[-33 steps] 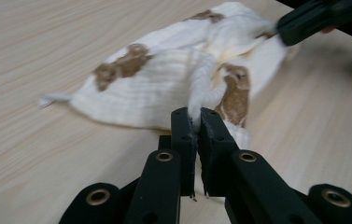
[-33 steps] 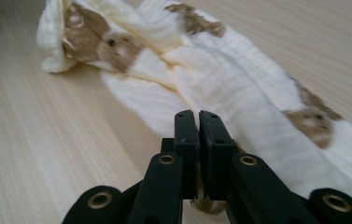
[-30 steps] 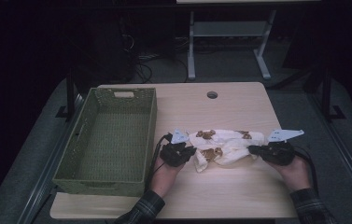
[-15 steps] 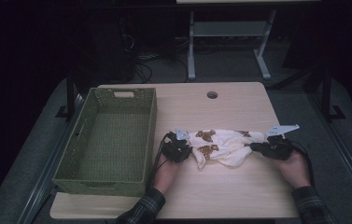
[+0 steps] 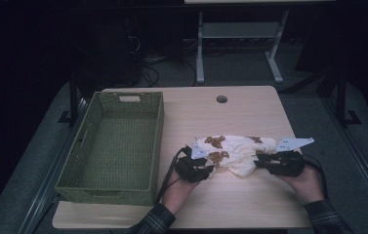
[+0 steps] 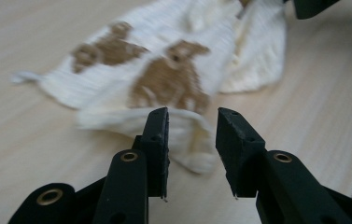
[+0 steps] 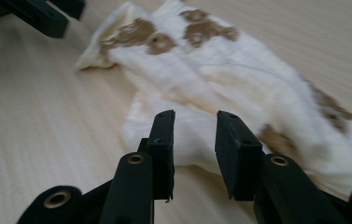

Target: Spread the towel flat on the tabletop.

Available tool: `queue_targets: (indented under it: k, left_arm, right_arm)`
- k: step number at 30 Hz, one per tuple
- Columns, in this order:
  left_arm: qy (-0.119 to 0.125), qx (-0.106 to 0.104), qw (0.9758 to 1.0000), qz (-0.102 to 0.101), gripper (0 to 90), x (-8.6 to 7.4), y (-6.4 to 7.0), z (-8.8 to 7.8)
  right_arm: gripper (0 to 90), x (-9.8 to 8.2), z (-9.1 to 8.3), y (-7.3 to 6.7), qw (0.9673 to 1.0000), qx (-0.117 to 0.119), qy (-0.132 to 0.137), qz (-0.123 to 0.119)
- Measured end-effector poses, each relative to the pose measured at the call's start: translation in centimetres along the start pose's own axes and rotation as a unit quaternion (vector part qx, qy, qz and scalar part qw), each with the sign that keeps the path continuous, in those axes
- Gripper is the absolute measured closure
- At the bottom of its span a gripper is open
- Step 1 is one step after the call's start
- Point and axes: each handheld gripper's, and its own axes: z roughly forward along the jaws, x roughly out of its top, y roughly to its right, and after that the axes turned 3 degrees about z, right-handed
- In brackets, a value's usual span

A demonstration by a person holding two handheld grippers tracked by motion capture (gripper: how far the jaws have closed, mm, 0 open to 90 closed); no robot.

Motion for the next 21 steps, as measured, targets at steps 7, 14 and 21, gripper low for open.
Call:
queue_targets:
  k: [7,14,21]
  left_arm:
    - [-0.042,-0.011,0.9989,0.016,66.9,-0.7,0.4,2.2]
    - [-0.023,-0.043,0.9988,-0.006,86.0,-0.2,-0.3,1.5]
    - [0.040,-0.025,0.9983,-0.033,86.1,0.4,-1.6,-1.2]
  right_arm:
    - [64.8,0.0,2.1,-1.7,0.9989,0.026,-0.034,-0.021]
    - [74.0,-0.4,3.9,-2.1,0.9960,0.021,-0.074,-0.045]
    - [88.0,0.1,2.0,-1.2,0.9982,0.020,-0.042,-0.039]
